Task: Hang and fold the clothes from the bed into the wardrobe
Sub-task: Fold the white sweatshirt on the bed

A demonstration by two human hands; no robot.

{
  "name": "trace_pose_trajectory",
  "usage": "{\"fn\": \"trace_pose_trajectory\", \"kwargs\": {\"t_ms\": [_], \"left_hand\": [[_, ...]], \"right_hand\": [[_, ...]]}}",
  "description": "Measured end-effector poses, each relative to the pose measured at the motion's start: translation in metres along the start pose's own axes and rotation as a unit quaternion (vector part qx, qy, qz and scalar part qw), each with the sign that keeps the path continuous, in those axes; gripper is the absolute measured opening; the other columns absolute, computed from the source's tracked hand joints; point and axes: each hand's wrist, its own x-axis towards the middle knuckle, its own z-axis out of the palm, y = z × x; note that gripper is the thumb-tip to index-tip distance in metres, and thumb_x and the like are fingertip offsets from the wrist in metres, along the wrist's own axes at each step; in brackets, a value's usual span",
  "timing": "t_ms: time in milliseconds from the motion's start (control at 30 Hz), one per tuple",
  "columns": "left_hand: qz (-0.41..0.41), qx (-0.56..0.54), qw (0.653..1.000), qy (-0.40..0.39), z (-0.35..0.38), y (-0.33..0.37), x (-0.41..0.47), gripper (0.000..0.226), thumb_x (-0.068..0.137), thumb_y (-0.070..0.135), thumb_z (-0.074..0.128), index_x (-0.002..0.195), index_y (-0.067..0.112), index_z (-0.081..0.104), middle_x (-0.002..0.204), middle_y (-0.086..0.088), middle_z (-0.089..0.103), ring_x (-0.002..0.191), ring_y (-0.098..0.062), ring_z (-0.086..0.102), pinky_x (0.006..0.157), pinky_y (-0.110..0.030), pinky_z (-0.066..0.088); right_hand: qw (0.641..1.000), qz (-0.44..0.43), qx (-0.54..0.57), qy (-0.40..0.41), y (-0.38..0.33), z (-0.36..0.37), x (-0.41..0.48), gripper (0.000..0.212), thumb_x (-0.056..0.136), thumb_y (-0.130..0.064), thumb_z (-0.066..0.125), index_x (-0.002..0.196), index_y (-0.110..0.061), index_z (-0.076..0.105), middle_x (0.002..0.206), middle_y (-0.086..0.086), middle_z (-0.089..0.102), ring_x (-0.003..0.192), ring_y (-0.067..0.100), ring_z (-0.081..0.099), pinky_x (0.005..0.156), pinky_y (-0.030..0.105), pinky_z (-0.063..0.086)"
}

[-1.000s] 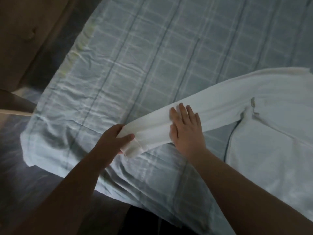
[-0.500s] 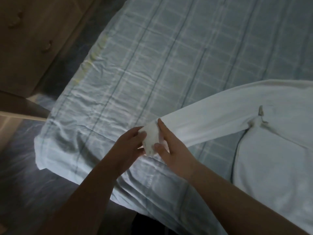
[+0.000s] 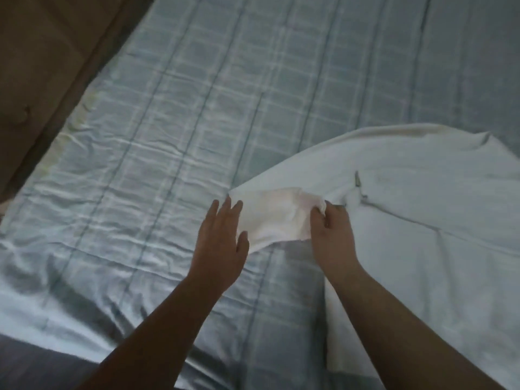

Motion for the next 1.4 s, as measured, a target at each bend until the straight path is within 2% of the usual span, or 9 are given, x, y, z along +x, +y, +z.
{"fn": "trace_pose_trajectory", "kwargs": {"t_ms": [133, 367, 500, 700, 867, 967, 1133, 1300, 1400], "left_hand": [[0.036, 0.098, 0.994, -0.044, 0.055, 0.060, 0.023, 0.062, 0.100, 0.039, 0.036, 0.155, 0.013, 0.031, 0.161, -0.020, 0.026, 0.150, -0.040, 0.018, 0.118, -0.057, 0.025], [0.002, 0.170, 0.981, -0.093, 0.133, 0.175, 0.094, 0.065, 0.098, 0.047, 0.023, 0.157, 0.021, 0.030, 0.162, -0.018, 0.026, 0.150, -0.039, 0.019, 0.118, -0.060, 0.021], [0.027, 0.210, 0.972, -0.103, 0.178, 0.234, 0.130, 0.066, 0.098, 0.050, 0.018, 0.158, 0.024, 0.026, 0.163, -0.016, 0.022, 0.151, -0.038, 0.017, 0.119, -0.059, 0.016], [0.059, 0.263, 0.956, -0.111, 0.238, 0.300, 0.157, 0.066, 0.098, 0.053, 0.016, 0.157, 0.026, 0.027, 0.162, -0.014, 0.027, 0.150, -0.038, 0.020, 0.118, -0.058, 0.016], [0.073, 0.278, 0.949, -0.126, 0.268, 0.318, 0.165, 0.067, 0.098, 0.059, 0.011, 0.158, 0.031, 0.018, 0.165, -0.009, 0.020, 0.153, -0.033, 0.012, 0.121, -0.055, 0.009], [0.086, 0.272, 0.952, -0.114, 0.277, 0.322, 0.169, 0.066, 0.099, 0.059, 0.011, 0.158, 0.031, 0.018, 0.166, -0.009, 0.018, 0.153, -0.032, 0.011, 0.121, -0.056, 0.009], [0.102, 0.256, 0.953, -0.129, 0.280, 0.323, 0.172, 0.067, 0.098, 0.060, 0.007, 0.159, 0.033, 0.010, 0.167, -0.007, 0.009, 0.154, -0.030, 0.002, 0.122, -0.055, 0.005], [0.100, 0.237, 0.963, -0.085, 0.265, 0.320, 0.170, 0.061, 0.101, 0.053, 0.015, 0.158, 0.030, 0.018, 0.166, -0.010, 0.017, 0.153, -0.032, 0.009, 0.122, -0.056, 0.010], [0.068, 0.246, 0.964, -0.080, 0.256, 0.309, 0.165, 0.061, 0.101, 0.052, 0.016, 0.158, 0.031, 0.018, 0.166, -0.010, 0.016, 0.153, -0.032, 0.007, 0.122, -0.056, 0.008]], "right_hand": [[0.998, 0.043, 0.022, 0.047, 0.042, -0.068, 0.044, 0.021, 0.098, -0.019, 0.047, 0.107, -0.012, 0.064, 0.101, 0.008, 0.068, 0.095, 0.029, 0.064, 0.086, 0.039, 0.050], [0.992, 0.057, 0.047, 0.099, 0.122, -0.181, 0.134, 0.029, 0.100, -0.029, 0.047, 0.100, -0.006, 0.063, 0.095, 0.014, 0.068, 0.092, 0.034, 0.065, 0.085, 0.054, 0.054], [0.991, 0.042, 0.001, 0.128, 0.183, -0.248, 0.171, 0.031, 0.102, -0.030, 0.045, 0.094, -0.004, 0.059, 0.088, 0.013, 0.065, 0.088, 0.034, 0.062, 0.083, 0.042, 0.050], [0.980, 0.044, -0.057, 0.188, 0.257, -0.327, 0.199, 0.030, 0.103, -0.031, 0.041, 0.081, -0.012, 0.045, 0.067, -0.006, 0.045, 0.071, 0.024, 0.048, 0.067, 0.029, 0.028], [0.965, 0.036, -0.179, 0.187, 0.300, -0.361, 0.205, 0.023, 0.103, -0.030, 0.041, 0.089, -0.013, 0.047, 0.087, 0.017, 0.060, 0.083, 0.037, 0.057, 0.069, 0.039, 0.038], [0.960, 0.056, -0.185, 0.200, 0.320, -0.363, 0.203, 0.021, 0.103, -0.033, 0.040, 0.088, -0.018, 0.041, 0.091, 0.017, 0.061, 0.086, 0.039, 0.060, 0.068, 0.037, 0.035], [0.951, 0.138, -0.158, 0.226, 0.338, -0.358, 0.196, 0.024, 0.097, -0.041, 0.049, 0.112, -0.023, 0.041, 0.105, 0.014, 0.065, 0.095, 0.040, 0.063, 0.073, 0.043, 0.042], [0.919, -0.030, -0.258, 0.296, 0.327, -0.345, 0.187, 0.044, 0.087, -0.023, 0.056, 0.130, -0.014, 0.049, 0.131, 0.015, 0.050, 0.120, 0.038, 0.046, 0.099, 0.048, 0.037], [0.919, -0.171, -0.300, 0.193, 0.318, -0.330, 0.185, 0.045, 0.090, -0.021, 0.049, 0.134, -0.013, 0.054, 0.144, 0.014, 0.049, 0.137, 0.034, 0.040, 0.115, 0.051, 0.028]]}}
